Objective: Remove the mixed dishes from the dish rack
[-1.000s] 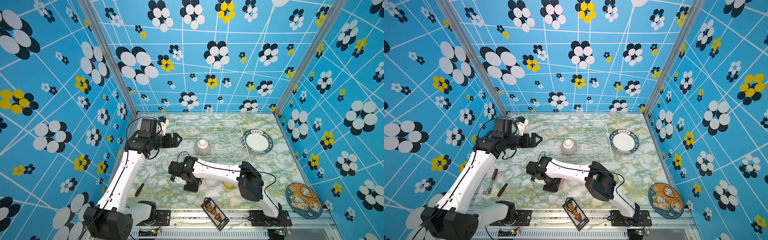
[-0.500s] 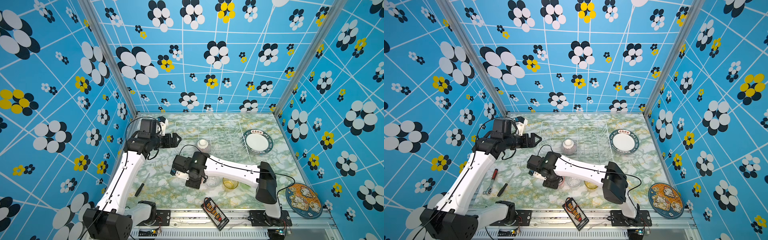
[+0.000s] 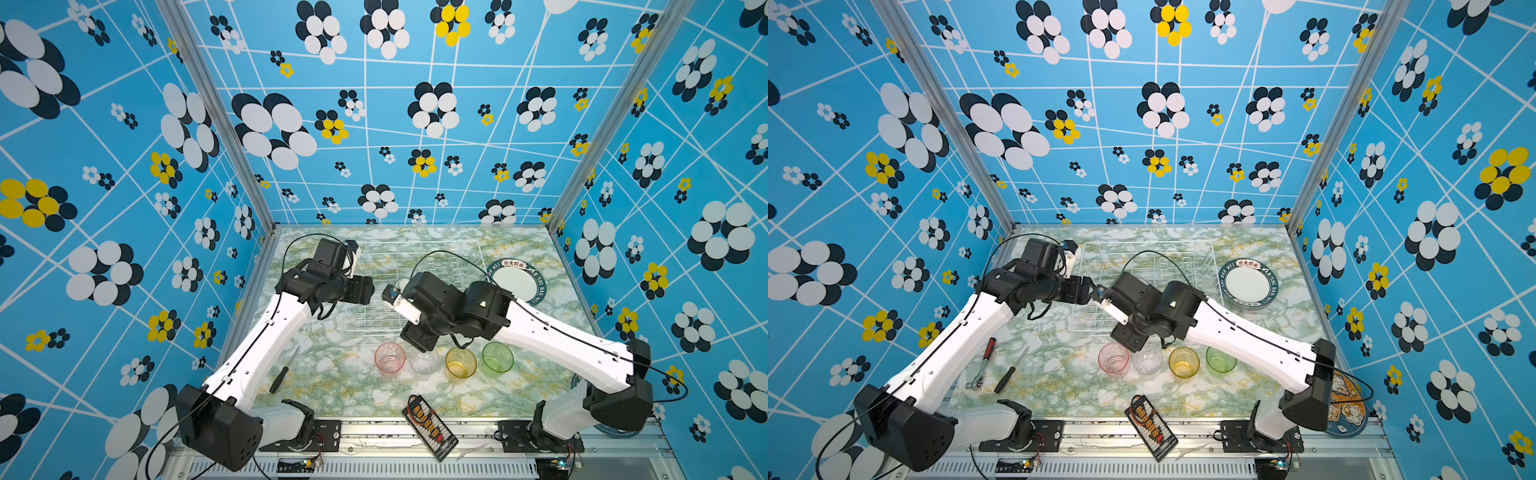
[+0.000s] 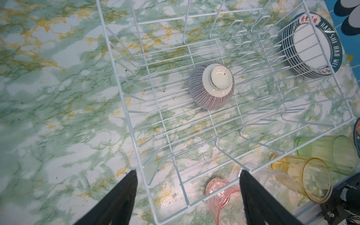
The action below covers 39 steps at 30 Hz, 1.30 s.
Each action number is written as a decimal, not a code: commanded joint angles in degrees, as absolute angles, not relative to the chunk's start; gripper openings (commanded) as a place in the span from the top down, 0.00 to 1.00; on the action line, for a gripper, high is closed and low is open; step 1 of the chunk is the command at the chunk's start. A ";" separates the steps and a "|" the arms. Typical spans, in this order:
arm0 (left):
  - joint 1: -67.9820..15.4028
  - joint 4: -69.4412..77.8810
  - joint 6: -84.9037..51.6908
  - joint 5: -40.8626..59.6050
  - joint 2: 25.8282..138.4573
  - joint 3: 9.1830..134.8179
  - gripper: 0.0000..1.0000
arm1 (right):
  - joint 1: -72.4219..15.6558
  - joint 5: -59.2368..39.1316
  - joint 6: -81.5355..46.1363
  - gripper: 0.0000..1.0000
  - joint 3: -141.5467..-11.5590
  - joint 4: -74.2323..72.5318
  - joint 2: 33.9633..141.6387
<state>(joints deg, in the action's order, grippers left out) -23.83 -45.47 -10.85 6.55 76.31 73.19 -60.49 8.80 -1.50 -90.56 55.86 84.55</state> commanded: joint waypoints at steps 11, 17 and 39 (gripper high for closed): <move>-32.61 -44.48 -8.58 2.65 96.91 86.83 0.12 | -46.18 11.24 -15.91 0.24 -67.75 40.85 62.59; -33.18 -48.76 -7.39 0.35 105.89 96.19 0.22 | -44.40 11.22 -16.00 0.22 -64.75 39.97 59.87; -34.05 -58.18 -7.54 2.31 123.20 112.57 0.25 | -40.82 9.68 -14.61 0.20 -61.10 37.49 58.48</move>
<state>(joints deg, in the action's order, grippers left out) -33.34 -55.70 -7.84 1.67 121.67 110.56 -41.34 10.15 -15.03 -61.80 39.07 59.59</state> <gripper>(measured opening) 0.754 0.796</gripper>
